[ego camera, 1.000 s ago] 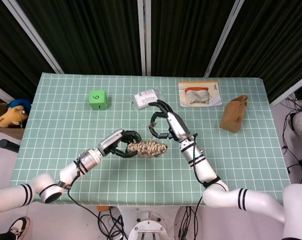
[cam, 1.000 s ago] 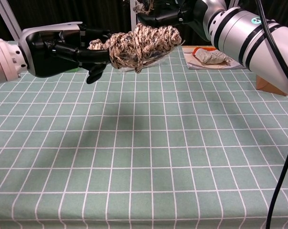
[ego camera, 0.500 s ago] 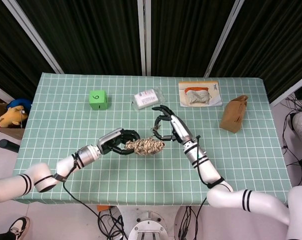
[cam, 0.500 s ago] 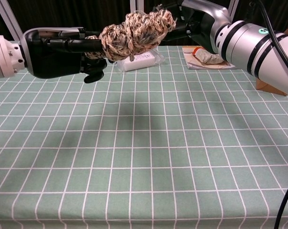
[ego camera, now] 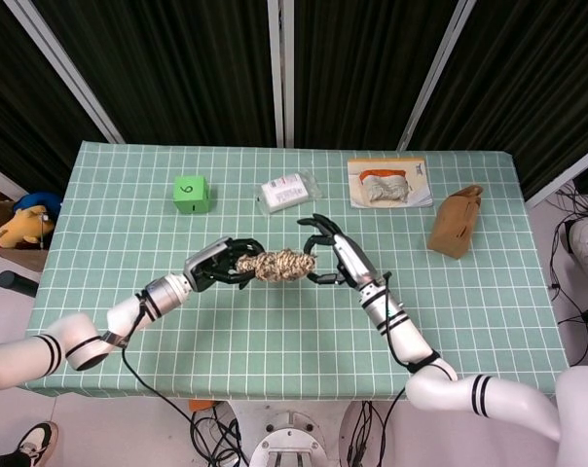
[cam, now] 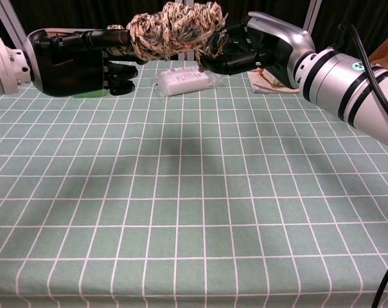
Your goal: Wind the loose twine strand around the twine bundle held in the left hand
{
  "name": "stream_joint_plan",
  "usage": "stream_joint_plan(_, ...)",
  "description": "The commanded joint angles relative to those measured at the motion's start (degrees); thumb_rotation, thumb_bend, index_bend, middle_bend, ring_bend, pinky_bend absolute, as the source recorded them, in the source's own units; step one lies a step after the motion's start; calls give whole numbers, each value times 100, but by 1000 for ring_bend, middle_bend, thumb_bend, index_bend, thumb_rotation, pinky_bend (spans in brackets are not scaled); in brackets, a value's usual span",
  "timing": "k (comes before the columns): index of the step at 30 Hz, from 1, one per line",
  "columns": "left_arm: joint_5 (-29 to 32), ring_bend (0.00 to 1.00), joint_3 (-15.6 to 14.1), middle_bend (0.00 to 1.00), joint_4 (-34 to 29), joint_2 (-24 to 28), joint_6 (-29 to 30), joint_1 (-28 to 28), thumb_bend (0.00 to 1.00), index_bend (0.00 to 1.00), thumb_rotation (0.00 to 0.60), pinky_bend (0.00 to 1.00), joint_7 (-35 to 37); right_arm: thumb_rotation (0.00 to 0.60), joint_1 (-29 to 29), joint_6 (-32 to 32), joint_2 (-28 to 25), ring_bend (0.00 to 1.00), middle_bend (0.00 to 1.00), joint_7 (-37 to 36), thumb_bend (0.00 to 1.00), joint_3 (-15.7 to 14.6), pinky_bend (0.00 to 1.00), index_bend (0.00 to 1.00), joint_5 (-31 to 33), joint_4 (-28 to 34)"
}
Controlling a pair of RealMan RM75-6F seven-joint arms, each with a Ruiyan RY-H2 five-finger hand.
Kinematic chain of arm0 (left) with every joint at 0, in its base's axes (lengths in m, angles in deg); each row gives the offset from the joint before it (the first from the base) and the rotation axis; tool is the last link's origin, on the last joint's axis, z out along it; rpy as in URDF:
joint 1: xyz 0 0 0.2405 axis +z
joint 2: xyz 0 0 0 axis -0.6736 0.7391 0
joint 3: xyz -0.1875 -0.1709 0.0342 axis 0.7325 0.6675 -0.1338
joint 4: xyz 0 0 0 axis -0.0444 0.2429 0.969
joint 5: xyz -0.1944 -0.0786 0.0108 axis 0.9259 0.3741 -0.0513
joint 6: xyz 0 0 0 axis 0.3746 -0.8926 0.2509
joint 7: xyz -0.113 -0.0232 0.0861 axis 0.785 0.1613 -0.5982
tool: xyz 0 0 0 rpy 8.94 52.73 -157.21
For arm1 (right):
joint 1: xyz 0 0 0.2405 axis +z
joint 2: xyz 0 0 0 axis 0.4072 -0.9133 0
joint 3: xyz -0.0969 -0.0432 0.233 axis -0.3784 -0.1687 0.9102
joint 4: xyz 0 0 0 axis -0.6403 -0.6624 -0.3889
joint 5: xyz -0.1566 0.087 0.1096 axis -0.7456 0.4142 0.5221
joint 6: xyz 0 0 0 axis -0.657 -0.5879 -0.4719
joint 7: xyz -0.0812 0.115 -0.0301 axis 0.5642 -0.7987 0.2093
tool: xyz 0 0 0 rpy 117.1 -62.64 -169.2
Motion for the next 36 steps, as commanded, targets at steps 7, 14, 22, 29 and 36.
stream_joint_plan(7, 241, 713, 125, 819, -237, 35, -161, 28, 424, 805, 600, 692, -339, 600, -117, 185, 10, 0, 145, -386, 461, 40, 0, 840, 255, -43)
stream_joint_plan(14, 142, 712, 125, 819, -189, 31, -93, 22, 424, 806, 600, 692, -47, 600, -134, 552, -268, 0, 0, -715, 207, 11, 0, 89, 213, 37)
stream_joint_plan(22, 1, 714, 89, 820, -95, 6, 86, 12, 423, 806, 600, 692, 385, 600, -221, 556, -434, 0, 0, -942, 132, 34, 0, 0, 123, 58)
stream_joint_plan(29, 221, 715, 213, 821, -14, -11, 147, 78, 424, 805, 600, 692, 623, 600, -415, 12, -593, 0, 0, -1042, 134, 61, 0, 0, -308, 115)
stream_joint_plan(36, 357, 715, 307, 821, 71, 79, 160, 147, 425, 805, 600, 693, 862, 600, -800, -617, -958, 0, 0, -1385, 152, -67, 0, 0, -738, 192)
